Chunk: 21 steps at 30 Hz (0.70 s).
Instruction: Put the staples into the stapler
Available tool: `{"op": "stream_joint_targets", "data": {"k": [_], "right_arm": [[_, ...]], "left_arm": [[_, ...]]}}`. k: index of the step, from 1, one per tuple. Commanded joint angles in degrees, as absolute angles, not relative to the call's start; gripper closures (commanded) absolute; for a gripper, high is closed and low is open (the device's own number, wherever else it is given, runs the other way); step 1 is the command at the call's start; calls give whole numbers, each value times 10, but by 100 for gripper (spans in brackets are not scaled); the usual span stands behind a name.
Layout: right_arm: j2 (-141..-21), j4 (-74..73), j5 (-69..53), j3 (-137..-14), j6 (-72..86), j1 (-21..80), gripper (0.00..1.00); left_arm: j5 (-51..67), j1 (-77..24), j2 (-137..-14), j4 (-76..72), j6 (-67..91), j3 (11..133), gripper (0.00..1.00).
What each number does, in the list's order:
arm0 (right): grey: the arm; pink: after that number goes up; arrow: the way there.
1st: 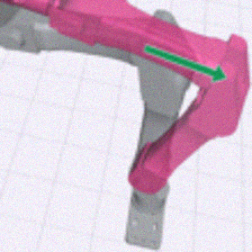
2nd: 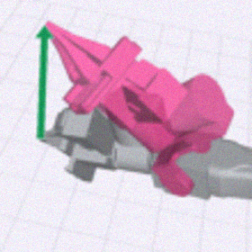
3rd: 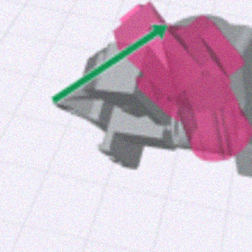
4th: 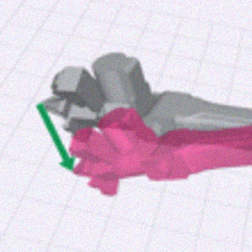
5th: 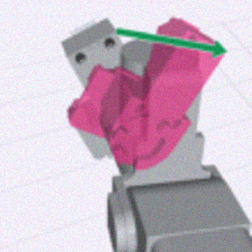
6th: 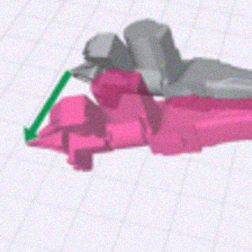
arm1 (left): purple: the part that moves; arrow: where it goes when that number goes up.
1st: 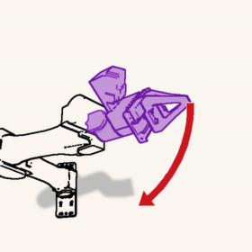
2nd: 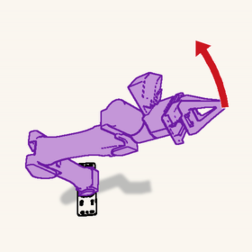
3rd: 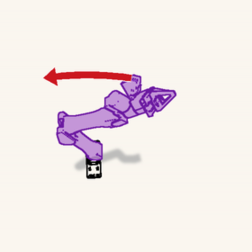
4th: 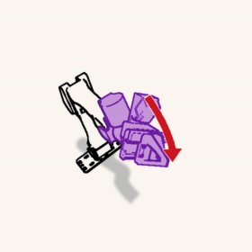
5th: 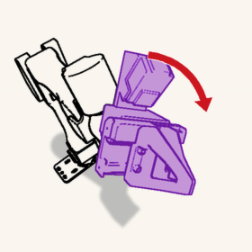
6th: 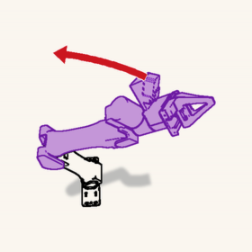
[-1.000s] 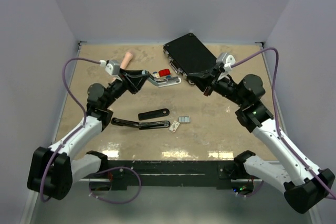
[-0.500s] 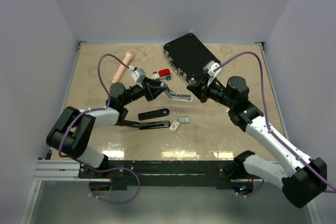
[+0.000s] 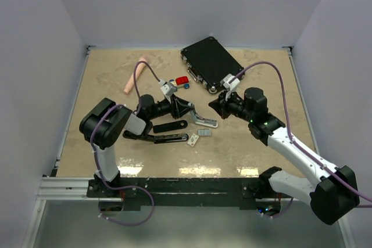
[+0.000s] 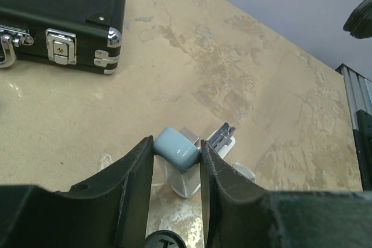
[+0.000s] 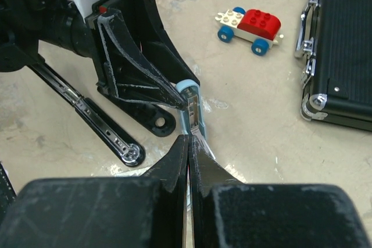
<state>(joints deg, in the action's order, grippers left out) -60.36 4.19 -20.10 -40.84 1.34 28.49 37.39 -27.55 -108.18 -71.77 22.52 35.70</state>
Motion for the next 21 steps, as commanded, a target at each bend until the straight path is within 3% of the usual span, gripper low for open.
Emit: {"op": "stream_joint_targets", "data": {"k": [1, 12, 16, 21], "right_arm": [[-591, 39, -179, -396, 3, 285, 100], [-583, 8, -181, -388, 3, 285, 99], [-585, 3, -186, -391, 3, 285, 95], [-585, 2, -186, -396, 4, 285, 89]], "left_arm": [[385, -286, -1104, -966, 211, 367, 100], [416, -287, -1078, -944, 172, 323, 100], [415, -287, -1058, -914, 153, 314, 92], [409, -287, -1053, -907, 149, 311, 75]]}}
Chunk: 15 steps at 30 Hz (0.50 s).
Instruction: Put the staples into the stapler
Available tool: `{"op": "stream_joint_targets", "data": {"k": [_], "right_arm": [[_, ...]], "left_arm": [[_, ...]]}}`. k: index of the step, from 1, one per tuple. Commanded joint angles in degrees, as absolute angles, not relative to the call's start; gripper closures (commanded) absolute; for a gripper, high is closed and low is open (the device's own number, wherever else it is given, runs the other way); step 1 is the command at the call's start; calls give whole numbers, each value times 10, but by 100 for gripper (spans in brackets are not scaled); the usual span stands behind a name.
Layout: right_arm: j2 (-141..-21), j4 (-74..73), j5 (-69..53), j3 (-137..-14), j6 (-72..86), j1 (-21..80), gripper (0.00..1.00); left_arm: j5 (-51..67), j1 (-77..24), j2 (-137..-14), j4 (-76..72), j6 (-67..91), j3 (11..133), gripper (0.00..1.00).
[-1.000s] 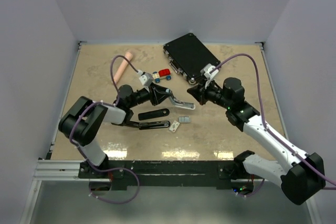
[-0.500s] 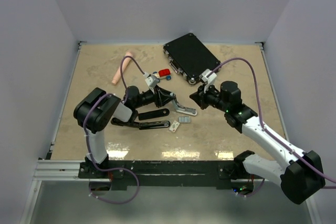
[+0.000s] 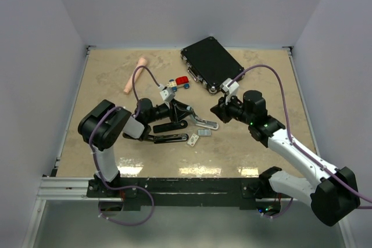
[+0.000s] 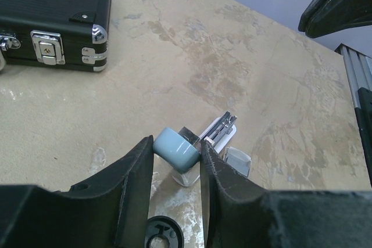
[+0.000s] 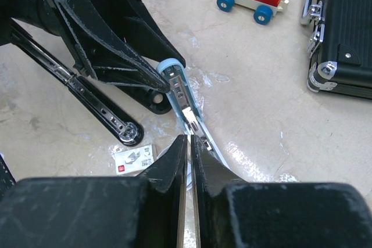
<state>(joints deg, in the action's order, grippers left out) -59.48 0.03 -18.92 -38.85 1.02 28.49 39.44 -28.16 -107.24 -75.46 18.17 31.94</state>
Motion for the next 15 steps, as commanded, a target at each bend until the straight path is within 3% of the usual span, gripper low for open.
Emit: {"op": "stream_joint_targets", "data": {"k": [1, 5, 15], "right_arm": [[-585, 2, -186, -397, 3, 284, 89], [-580, -11, -186, -396, 4, 285, 87], [-566, -18, -191, -390, 3, 285, 77]], "left_arm": [[408, -287, -1052, -906, 149, 313, 73], [410, -287, -1038, -889, 140, 315, 70], [412, -287, -1007, -855, 119, 299, 49]]}}
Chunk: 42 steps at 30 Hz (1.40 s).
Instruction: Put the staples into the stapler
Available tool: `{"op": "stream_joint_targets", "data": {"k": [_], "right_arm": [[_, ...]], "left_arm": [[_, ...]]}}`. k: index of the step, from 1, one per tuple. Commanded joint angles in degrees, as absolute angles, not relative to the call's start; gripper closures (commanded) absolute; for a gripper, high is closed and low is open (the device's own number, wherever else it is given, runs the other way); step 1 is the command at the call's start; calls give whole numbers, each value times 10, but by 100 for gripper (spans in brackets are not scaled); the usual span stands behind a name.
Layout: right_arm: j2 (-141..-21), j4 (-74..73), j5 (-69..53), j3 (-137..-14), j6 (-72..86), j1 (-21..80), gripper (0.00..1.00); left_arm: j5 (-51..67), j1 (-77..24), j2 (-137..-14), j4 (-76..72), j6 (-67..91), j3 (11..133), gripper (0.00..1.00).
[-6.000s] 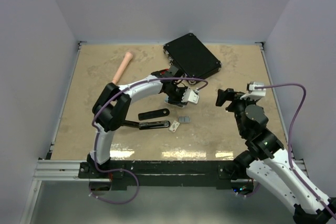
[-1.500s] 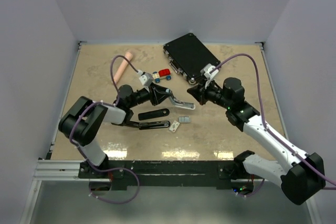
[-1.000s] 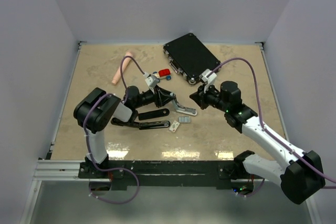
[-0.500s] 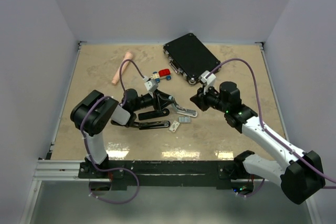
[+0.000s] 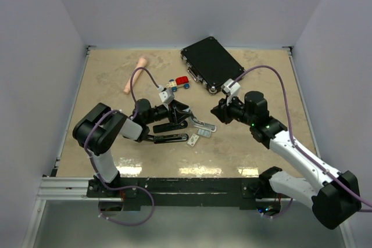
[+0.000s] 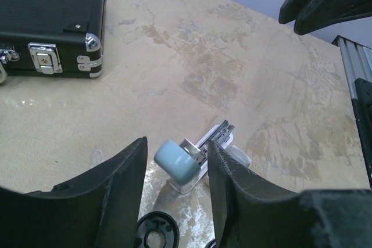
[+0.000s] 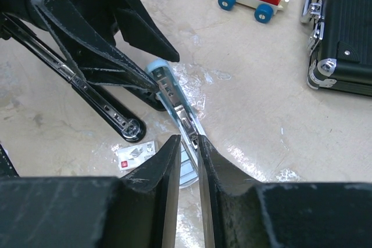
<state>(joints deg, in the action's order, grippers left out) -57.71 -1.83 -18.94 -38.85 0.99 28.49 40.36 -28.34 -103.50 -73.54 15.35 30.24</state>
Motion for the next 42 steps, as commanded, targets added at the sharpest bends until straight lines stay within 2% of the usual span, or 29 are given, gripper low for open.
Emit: {"op": "stream_joint_targets", "data": {"k": [1, 6, 9, 10, 16, 19, 26, 29, 33, 36, 37, 42], "right_arm": [[-567, -18, -191, -391, 4, 284, 76], [-565, -29, -194, -398, 4, 284, 72], [-567, -43, -192, -406, 7, 284, 67], [-568, -44, -193, -407, 13, 285, 63], [-602, -73, -200, -423, 65, 295, 51], [-632, -73, -197, -421, 106, 317, 51], [-711, -3, -170, -386, 172, 385, 49], [-748, 16, -159, -383, 180, 401, 47], [-772, 49, -153, -400, 178, 438, 42], [-789, 71, -151, -411, 145, 470, 35], [-794, 71, -148, -417, 135, 478, 30], [-831, 94, -118, -446, 86, 516, 21]], "left_arm": [[413, -287, -1007, -853, 116, 299, 47], [404, -288, -999, -861, 124, 289, 40], [382, -288, -963, -849, 123, 275, 34], [366, -288, -949, -839, 120, 272, 31], [258, -288, -793, -707, 87, 238, 14], [198, -288, -696, -577, 69, 243, 9], [69, -288, -473, -310, 6, 250, 5], [31, -287, -427, -231, -43, 259, 3], [-39, -287, -369, -197, -69, 244, 1], [-92, -287, -338, -185, -83, 229, 2], [-120, -287, -329, -183, -86, 224, 2], [-174, -287, -265, -167, -123, 200, 2]]}}
